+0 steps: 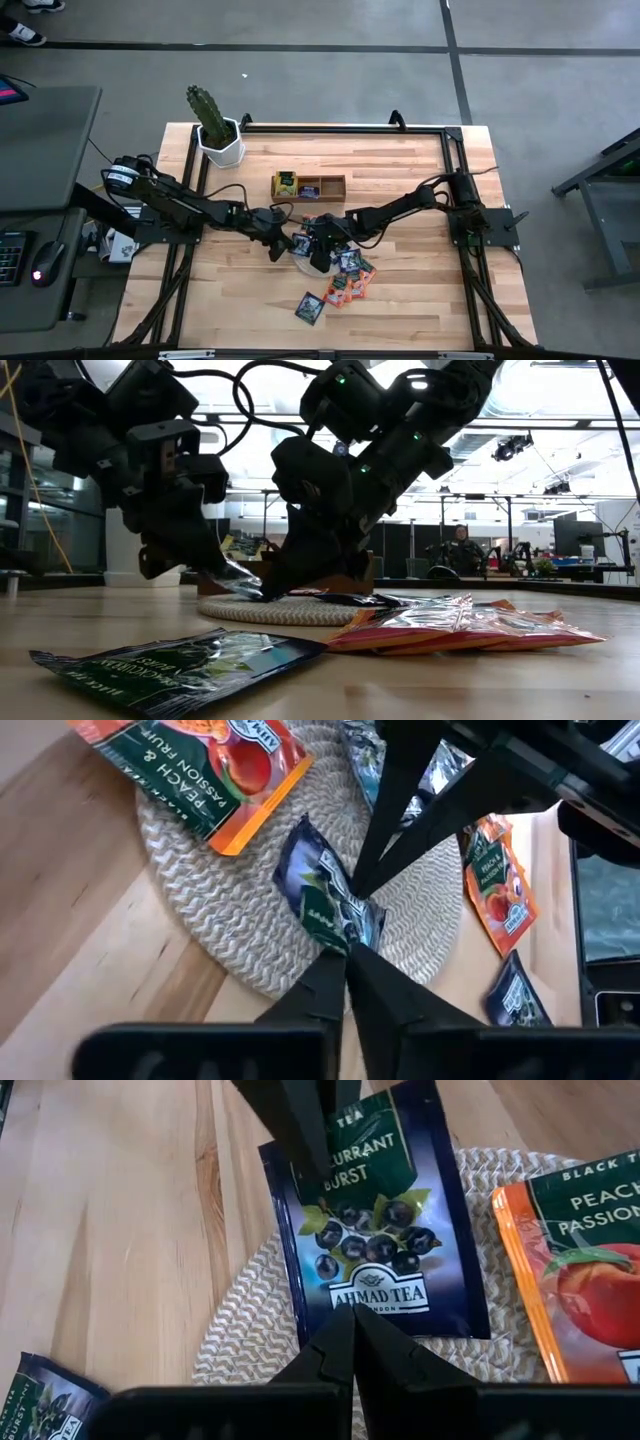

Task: Pick & Place Tea
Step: Put the purple tea bag into the middle section of the wooden organizer

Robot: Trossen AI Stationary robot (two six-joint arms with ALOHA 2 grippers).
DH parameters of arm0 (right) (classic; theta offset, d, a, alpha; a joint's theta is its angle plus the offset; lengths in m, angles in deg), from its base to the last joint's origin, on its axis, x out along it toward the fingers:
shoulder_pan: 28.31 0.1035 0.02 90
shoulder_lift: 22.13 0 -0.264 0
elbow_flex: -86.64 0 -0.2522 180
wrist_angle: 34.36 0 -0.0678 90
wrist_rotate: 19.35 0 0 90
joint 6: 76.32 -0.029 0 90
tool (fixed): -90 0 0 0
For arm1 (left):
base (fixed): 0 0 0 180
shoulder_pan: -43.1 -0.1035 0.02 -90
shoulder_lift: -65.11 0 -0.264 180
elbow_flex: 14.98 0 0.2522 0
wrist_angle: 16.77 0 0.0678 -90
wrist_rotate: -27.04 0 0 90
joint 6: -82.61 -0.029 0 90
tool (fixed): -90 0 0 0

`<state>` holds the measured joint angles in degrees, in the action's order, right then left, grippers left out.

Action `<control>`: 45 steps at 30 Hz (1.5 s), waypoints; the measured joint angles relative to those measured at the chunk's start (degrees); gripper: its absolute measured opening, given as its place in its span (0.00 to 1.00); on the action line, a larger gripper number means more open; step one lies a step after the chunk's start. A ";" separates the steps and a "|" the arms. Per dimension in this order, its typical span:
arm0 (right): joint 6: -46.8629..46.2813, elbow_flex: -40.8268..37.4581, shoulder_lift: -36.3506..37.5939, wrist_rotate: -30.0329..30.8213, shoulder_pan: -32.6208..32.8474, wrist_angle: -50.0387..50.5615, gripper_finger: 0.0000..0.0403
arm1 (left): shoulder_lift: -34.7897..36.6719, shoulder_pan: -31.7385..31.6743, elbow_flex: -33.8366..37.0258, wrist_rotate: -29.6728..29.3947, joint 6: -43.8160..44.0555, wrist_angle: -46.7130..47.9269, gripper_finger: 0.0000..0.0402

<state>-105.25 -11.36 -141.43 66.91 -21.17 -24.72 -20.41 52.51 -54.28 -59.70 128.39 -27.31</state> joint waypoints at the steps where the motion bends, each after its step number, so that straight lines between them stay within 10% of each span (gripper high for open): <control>1: 0.00 -0.02 0.00 0.02 0.00 0.00 0.00 | 0.00 0.00 0.00 0.00 0.02 0.09 0.02; 33: 2.45 -0.15 21.79 11.51 0.02 10.89 0.00 | 7.24 -2.47 -0.11 -2.36 -8.88 -4.54 0.00; 45: 0.58 -0.07 34.04 20.95 0.00 23.61 0.00 | 12.39 -11.90 -23.11 -2.73 -37.87 40.31 0.00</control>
<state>-104.67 -11.42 -107.39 87.85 -21.17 -1.11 -8.02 40.61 -77.39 -62.43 90.51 13.00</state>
